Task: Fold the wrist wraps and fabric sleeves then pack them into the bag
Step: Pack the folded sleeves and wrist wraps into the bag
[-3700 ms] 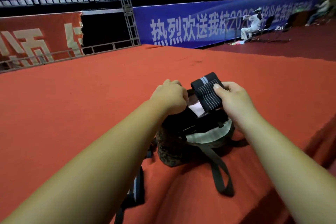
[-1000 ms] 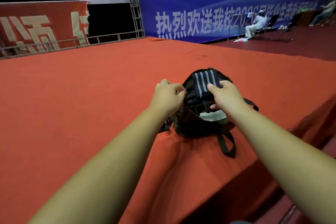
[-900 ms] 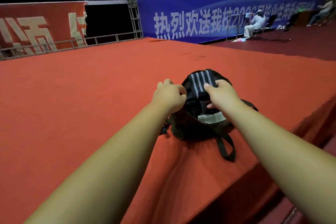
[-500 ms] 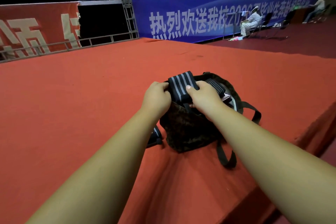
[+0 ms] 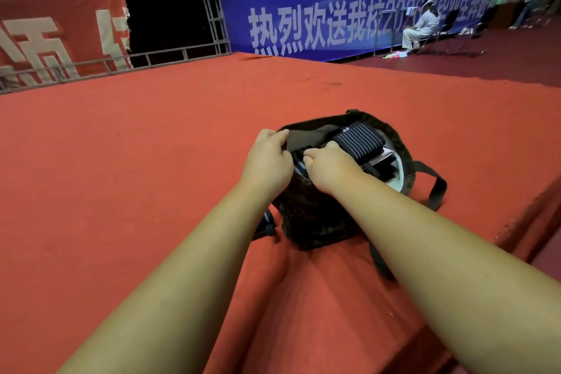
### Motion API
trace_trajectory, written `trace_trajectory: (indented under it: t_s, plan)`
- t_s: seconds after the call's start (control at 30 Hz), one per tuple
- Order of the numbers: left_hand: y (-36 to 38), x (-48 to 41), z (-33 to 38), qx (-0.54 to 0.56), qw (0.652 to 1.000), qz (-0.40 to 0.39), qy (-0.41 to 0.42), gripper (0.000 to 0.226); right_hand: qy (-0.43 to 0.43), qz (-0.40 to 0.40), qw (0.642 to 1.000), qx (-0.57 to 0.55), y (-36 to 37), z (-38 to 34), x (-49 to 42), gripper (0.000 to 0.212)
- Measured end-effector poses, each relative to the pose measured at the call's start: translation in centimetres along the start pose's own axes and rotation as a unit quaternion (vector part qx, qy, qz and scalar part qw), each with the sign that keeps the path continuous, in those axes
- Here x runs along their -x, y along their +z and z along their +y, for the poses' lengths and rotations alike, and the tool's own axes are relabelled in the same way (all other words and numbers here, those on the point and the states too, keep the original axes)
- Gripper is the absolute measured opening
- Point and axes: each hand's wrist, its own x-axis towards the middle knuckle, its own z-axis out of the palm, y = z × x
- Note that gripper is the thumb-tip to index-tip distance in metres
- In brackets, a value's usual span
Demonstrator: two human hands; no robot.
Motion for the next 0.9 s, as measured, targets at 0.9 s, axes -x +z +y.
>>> trace_trajectory:
  t_s: [0.9]
  plan:
    - [-4.1, 10.2, -9.6, -0.019, 0.966, -0.104, -0.234, 0.041, -0.073, 0.059, 0.962, -0.257, 5.7, -6.6, 12.8, 0.029]
